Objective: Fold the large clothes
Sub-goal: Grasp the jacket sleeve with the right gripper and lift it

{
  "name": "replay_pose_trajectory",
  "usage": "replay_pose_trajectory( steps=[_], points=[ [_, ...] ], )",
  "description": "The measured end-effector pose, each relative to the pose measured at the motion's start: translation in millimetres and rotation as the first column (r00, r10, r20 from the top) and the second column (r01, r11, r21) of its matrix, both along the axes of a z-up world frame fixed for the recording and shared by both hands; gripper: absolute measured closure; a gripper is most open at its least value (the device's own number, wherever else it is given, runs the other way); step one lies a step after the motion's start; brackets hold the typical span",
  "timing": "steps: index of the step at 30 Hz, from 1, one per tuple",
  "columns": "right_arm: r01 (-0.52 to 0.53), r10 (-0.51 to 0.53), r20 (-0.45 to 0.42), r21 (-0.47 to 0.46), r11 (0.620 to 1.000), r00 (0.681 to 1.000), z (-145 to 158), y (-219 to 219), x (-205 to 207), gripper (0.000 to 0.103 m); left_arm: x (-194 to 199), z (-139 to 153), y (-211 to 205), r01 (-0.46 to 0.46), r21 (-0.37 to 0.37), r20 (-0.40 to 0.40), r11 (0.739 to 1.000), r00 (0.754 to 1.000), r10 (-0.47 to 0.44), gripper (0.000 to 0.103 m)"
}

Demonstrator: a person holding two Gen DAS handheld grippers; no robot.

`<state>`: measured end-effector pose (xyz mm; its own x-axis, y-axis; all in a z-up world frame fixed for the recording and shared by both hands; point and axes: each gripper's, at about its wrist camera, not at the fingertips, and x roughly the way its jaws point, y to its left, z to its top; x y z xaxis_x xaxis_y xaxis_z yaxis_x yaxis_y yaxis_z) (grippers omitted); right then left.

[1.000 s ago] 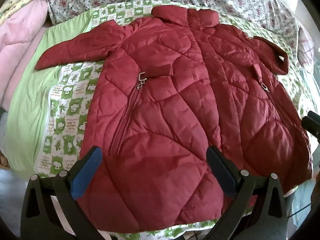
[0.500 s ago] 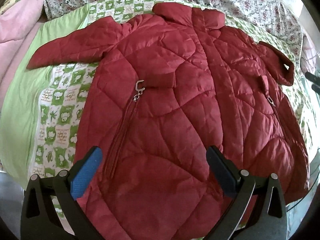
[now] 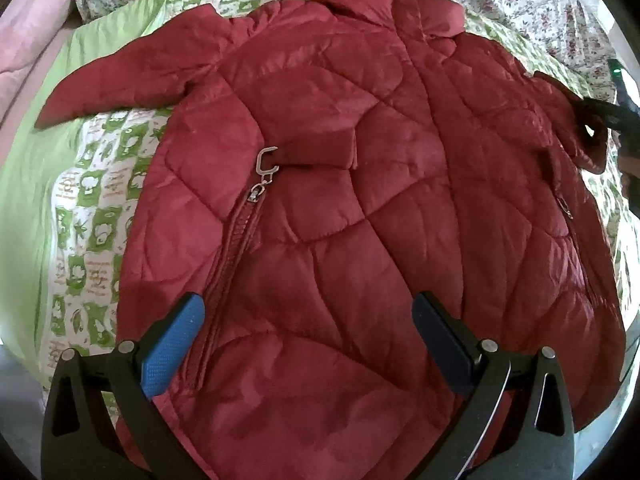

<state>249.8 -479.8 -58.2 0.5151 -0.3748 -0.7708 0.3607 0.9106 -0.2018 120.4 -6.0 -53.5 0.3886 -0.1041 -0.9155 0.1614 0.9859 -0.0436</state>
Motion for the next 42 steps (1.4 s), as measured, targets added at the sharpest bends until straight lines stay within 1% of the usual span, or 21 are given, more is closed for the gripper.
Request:
replay_pose_trajectory(
  steps=[2, 3, 4, 6, 7, 9, 12, 15, 18, 22, 24, 26, 28, 29, 30, 32, 34, 37, 38, 40, 42],
  points=[
    [0.030, -0.030, -0.012, -0.008, 1.000, 0.999, -8, -11, 8, 0.042, 2, -2, -1, 0.001, 0.003, -0.010, 1.000, 1.000, -0.001, 0.000],
    [0.038, -0.038, -0.008, 0.006, 0.999, 0.999, -9, -16, 10, 0.052, 4, -2, -2, 0.002, 0.004, -0.010, 1.000, 1.000, -0.002, 0.000],
    [0.047, -0.047, 0.007, 0.026, 0.999, 0.999, -8, -20, 9, 0.059, 6, -3, -2, 0.002, 0.006, -0.015, 1.000, 1.000, -0.002, 0.000],
    [0.039, -0.042, 0.048, 0.060, 0.997, 0.998, -3, -22, 5, 0.081, 9, -4, -2, 0.001, 0.006, -0.018, 1.000, 1.000, -0.001, 0.000],
    [0.031, -0.037, 0.071, 0.072, 0.997, 0.997, 1, -19, 2, 0.084, 11, -5, -2, 0.001, 0.006, -0.023, 1.000, 1.000, -0.001, 0.000],
    [0.001, -0.015, 0.125, 0.111, 0.994, 0.992, 11, -11, -5, 0.086, 14, -6, -2, -0.001, 0.006, -0.028, 1.000, 1.000, 0.001, 0.000],
    [-0.083, 0.047, 0.201, 0.173, 0.981, 0.978, 26, 11, -17, 0.087, 16, -6, -4, -0.001, 0.007, -0.028, 1.000, 1.000, 0.001, 0.000],
    [-0.177, 0.124, 0.259, 0.193, 0.965, 0.958, 38, 44, -27, 0.087, 19, -5, -7, 0.006, -0.001, -0.026, 1.000, 1.000, -0.006, 0.000],
    [-0.281, 0.209, 0.290, 0.236, 0.930, 0.934, 43, 81, -31, 0.087, 20, -3, -7, 0.006, -0.015, -0.026, 1.000, 1.000, -0.007, 0.000],
    [-0.395, 0.319, 0.293, 0.252, 0.884, 0.901, 39, 132, -36, 0.087, 20, -2, 0, 0.005, -0.047, -0.035, 0.999, 0.999, -0.007, 0.000],
    [-0.445, 0.365, 0.294, 0.276, 0.852, 0.883, 35, 157, -37, 0.087, 20, 1, 4, 0.005, -0.071, -0.027, 0.997, 1.000, -0.007, 0.000],
    [-0.500, 0.419, 0.295, 0.304, 0.811, 0.859, 25, 184, -42, 0.087, 21, 4, 9, 0.015, -0.119, -0.018, 0.993, 1.000, -0.017, 0.000],
    [-0.556, 0.477, 0.297, 0.304, 0.774, 0.827, 18, 211, -46, 0.087, 28, 5, 15, 0.024, -0.218, -0.033, 0.976, 0.999, -0.032, 0.000],
    [-0.577, 0.500, 0.299, 0.296, 0.762, 0.813, 15, 221, -50, 0.087, 33, 5, 20, 0.023, -0.290, -0.053, 0.957, 0.998, -0.040, 0.000],
    [-0.602, 0.528, 0.299, 0.279, 0.748, 0.795, 12, 233, -51, 0.087, 40, 5, 24, 0.018, -0.357, -0.073, 0.934, 0.996, -0.047, 0.000],
    [-0.634, 0.569, 0.290, 0.242, 0.734, 0.769, 6, 252, -55, 0.087, 56, 5, 33, -0.008, -0.483, -0.119, 0.876, 0.991, -0.057, 0.000],
    [-0.655, 0.594, 0.286, 0.225, 0.721, 0.752, 1, 265, -57, 0.087, 74, 8, 39, -0.034, -0.556, -0.138, 0.831, 0.989, -0.052, 0.000],
    [-0.696, 0.641, 0.274, 0.218, 0.685, 0.717, -7, 281, -60, 0.086, 103, 12, 40, -0.054, -0.612, -0.153, 0.789, 0.987, -0.051, 0.000],
    [-0.712, 0.660, 0.270, 0.208, 0.671, 0.701, -9, 286, -62, 0.086, 113, 11, 39, -0.066, -0.617, -0.169, 0.784, 0.984, -0.049, 0.000],
    [-0.733, 0.687, 0.257, 0.191, 0.653, 0.680, -11, 294, -65, 0.086, 135, 9, 33, -0.068, -0.646, -0.184, 0.760, 0.980, -0.069, 0.000],
    [-0.739, 0.697, 0.248, 0.183, 0.648, 0.673, -12, 297, -66, 0.085, 151, 1, 28, -0.075, -0.646, -0.212, 0.759, 0.974, -0.084, 0.000]
  ],
)
